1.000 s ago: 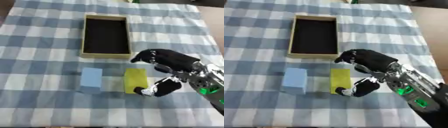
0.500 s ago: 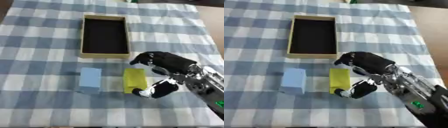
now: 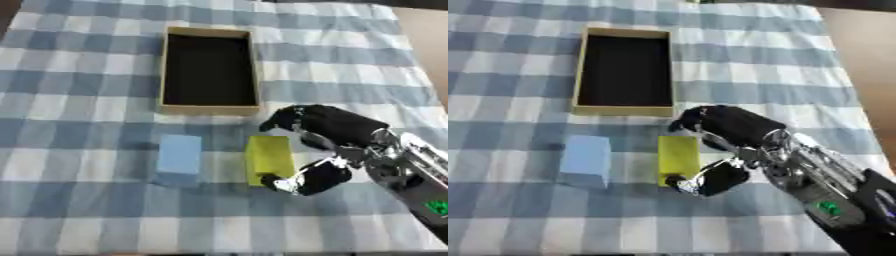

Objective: Pick up objects on the table and place them in the box.

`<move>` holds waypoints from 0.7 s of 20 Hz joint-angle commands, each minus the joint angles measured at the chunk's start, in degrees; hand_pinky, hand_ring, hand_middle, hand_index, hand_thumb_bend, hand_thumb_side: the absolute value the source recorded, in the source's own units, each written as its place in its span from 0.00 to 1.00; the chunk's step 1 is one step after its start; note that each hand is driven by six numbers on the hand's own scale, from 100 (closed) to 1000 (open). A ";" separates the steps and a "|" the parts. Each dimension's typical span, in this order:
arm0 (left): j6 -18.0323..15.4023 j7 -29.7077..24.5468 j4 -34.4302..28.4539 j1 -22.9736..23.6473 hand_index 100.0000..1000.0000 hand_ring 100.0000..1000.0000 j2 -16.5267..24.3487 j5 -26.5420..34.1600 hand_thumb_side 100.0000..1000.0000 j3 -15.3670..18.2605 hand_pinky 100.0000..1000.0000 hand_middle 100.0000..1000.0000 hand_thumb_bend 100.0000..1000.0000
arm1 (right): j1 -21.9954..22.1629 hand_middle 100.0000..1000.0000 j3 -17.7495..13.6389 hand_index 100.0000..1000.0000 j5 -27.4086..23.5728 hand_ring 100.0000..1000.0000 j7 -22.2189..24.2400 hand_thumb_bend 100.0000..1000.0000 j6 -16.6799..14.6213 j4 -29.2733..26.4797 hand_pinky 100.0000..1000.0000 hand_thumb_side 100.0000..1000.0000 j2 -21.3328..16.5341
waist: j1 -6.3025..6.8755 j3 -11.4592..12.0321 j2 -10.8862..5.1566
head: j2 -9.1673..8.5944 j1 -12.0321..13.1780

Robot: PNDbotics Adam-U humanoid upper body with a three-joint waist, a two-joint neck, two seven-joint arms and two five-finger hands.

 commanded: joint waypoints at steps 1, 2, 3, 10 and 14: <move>-0.25 -0.07 -1.03 -0.69 0.88 0.60 0.74 0.25 1.00 0.17 0.58 0.63 0.36 | -0.82 0.71 -0.54 0.87 0.36 0.85 0.31 0.34 0.75 -0.82 0.85 0.56 -0.60 | 0.48 0.18 -0.70 | -0.37 -0.30; -0.27 -0.09 -1.03 -0.72 0.88 0.60 0.70 0.27 1.00 0.15 0.58 0.63 0.36 | -0.88 0.71 -0.51 0.87 0.40 0.85 0.48 0.33 0.96 -0.82 0.84 0.56 -0.60 | 0.50 0.25 -0.63 | -0.44 -0.34; -0.29 -0.10 -1.03 -0.74 0.88 0.60 0.66 0.30 1.00 0.14 0.58 0.63 0.36 | -0.92 0.70 -0.47 0.87 0.41 0.84 0.64 0.33 1.14 -0.82 0.84 0.55 -0.58 | 0.52 0.33 -0.58 | -0.51 -0.39; -0.40 -0.06 -1.03 -0.69 0.88 0.60 0.48 0.35 1.00 0.21 0.58 0.63 0.35 | -1.06 0.61 -0.48 0.79 -0.90 0.80 0.90 0.27 1.69 -0.82 0.82 0.52 -0.41 | 0.45 0.59 -0.37 | -0.52 -0.36; -0.47 0.07 -1.03 -0.65 0.88 0.60 0.49 0.35 1.00 0.31 0.58 0.63 0.35 | -1.32 0.50 -1.24 0.66 -3.55 0.73 -2.28 0.14 1.75 -0.82 0.78 0.55 -0.21 | 0.32 0.41 -0.41 | -0.71 0.10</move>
